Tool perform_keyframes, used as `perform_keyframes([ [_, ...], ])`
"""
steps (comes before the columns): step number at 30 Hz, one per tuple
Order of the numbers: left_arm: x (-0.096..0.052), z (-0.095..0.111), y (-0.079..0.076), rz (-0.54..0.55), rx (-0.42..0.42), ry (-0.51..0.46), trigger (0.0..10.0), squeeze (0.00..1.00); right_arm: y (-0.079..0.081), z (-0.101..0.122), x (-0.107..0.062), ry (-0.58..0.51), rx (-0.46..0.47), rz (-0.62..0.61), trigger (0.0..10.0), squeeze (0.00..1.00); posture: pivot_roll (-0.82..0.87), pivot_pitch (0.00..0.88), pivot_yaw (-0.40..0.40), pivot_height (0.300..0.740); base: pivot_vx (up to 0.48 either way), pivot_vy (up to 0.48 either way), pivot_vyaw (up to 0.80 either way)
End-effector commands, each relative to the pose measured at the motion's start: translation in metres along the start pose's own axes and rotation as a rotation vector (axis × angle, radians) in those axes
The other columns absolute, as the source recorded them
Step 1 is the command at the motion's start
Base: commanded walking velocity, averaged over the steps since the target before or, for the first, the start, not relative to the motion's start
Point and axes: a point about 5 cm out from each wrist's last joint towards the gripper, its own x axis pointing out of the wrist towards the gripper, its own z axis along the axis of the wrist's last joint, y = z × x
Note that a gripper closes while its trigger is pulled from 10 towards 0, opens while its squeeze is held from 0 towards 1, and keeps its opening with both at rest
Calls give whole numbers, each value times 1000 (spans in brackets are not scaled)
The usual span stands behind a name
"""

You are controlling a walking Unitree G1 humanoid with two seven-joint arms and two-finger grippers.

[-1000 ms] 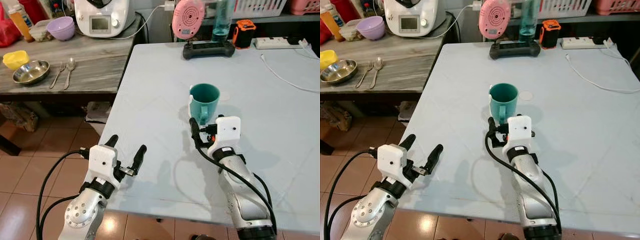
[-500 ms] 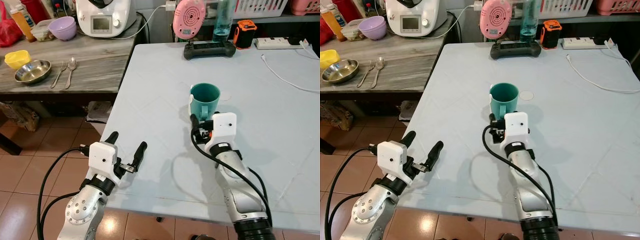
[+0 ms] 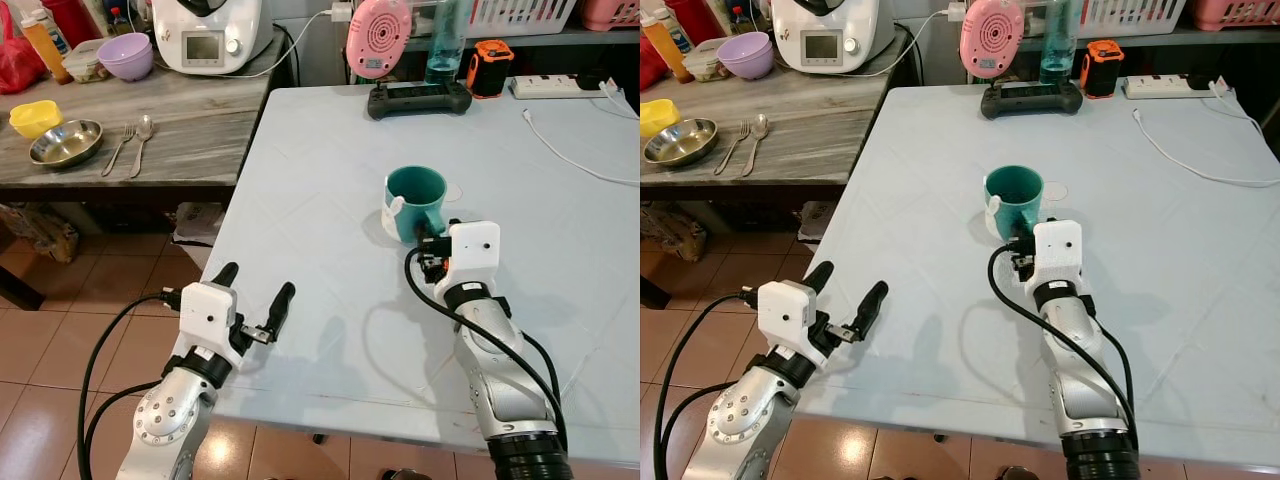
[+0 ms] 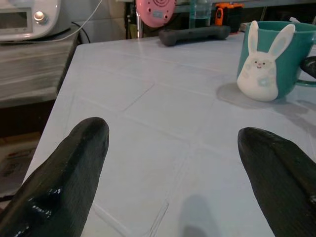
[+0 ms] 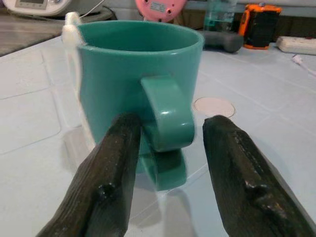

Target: Setting the table

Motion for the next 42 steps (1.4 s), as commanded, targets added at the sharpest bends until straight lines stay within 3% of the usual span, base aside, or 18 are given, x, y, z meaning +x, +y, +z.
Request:
perform_keyframes([
  [1,-2,-3,2,8,9,14,10000,0,9,4,2,-18,10,41,10000,0,-87,121,110,740,0,0,0],
  [17,-1,-4,3,16,10,17,10000,0,10,3,8,-14,7,75,10000,0,-87,118,107,740,0,0,0],
  [18,0,-4,3,16,10,16,10000,0,9,4,8,-17,4,71,0,0,-87,116,106,740,0,0,0],
  [23,1,-4,2,14,4,12,10000,0,9,3,8,-19,2,71,0,0,-87,113,104,740,0,0,0],
  [35,-5,-5,-10,-177,-157,34,10000,0,7,4,11,-22,-8,80,0,0,-97,105,89,740,0,0,0],
  [42,-11,-10,-14,-302,-180,92,10000,0,6,6,12,-28,-15,80,0,0,-106,104,86,740,0,0,0],
])
